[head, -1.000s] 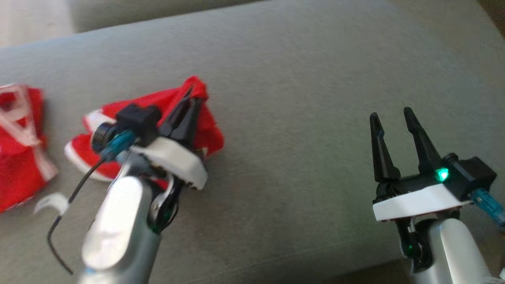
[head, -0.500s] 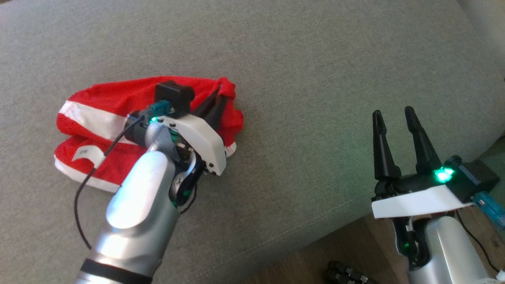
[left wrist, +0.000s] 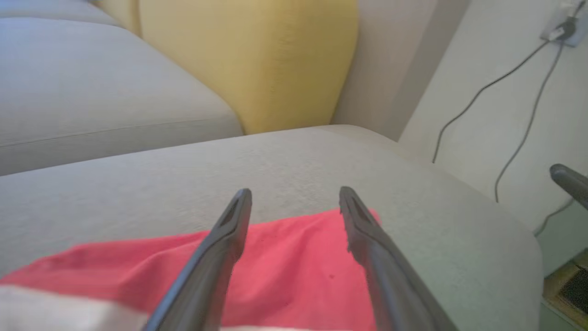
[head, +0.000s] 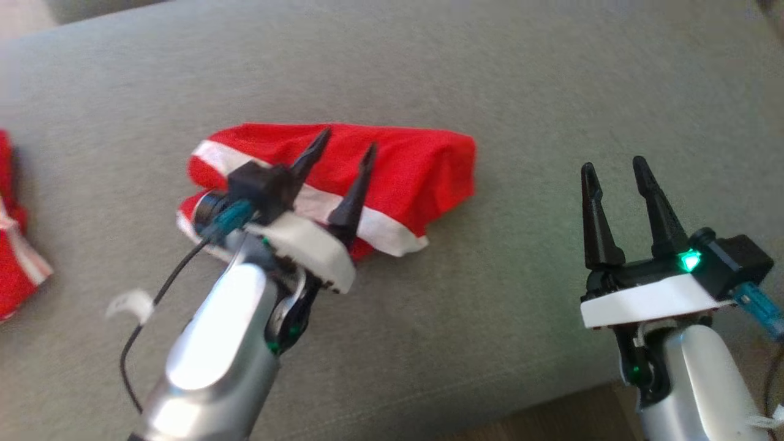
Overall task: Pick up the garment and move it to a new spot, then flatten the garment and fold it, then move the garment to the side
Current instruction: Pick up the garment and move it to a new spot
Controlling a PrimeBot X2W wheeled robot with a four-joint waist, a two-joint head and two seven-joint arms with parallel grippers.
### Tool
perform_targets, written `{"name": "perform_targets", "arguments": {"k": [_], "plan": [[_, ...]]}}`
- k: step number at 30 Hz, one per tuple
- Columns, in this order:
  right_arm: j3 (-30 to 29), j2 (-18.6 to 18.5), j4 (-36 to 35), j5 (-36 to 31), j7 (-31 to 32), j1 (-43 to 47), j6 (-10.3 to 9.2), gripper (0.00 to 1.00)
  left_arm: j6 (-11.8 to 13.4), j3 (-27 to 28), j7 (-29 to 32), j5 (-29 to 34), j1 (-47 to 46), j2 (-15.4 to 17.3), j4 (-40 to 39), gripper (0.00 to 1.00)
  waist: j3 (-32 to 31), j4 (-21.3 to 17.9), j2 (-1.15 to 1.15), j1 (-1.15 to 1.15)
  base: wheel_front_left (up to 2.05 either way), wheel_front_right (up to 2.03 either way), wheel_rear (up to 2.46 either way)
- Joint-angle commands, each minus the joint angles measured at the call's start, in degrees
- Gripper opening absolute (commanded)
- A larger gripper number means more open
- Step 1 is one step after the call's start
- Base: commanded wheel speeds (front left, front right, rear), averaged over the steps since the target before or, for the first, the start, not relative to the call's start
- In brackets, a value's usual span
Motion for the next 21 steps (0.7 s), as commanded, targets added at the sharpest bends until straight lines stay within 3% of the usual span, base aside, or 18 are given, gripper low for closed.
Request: {"name": "perform_targets", "arguments": {"k": [1,11,21], "plan": [[0.8,-0.2,-2.2,-0.6,0.5,-0.2,-0.04,1.00,1.1,2.8,-1.2,0.4,0.2,1.8,-2.9,1.00,-3.0,3.8,0.00,0.00,0.00,0.00,0.00],[-0.3,-0.2,-2.3,-3.3,3.4,1.3,-0.04,1.00,7.4,9.4,-5.3,-0.2,7.9,6.4,-6.5,1.00,-7.1,10.2,0.00,0.00,0.00,0.00,0.00],[-0.7,-0.2,-1.4,-5.0,5.5,3.6,-0.04,1.00,11.2,14.9,-7.1,-0.2,15.2,10.2,-8.5,1.00,-10.4,13.6,0.00,0.00,0.00,0.00,0.00]]}}
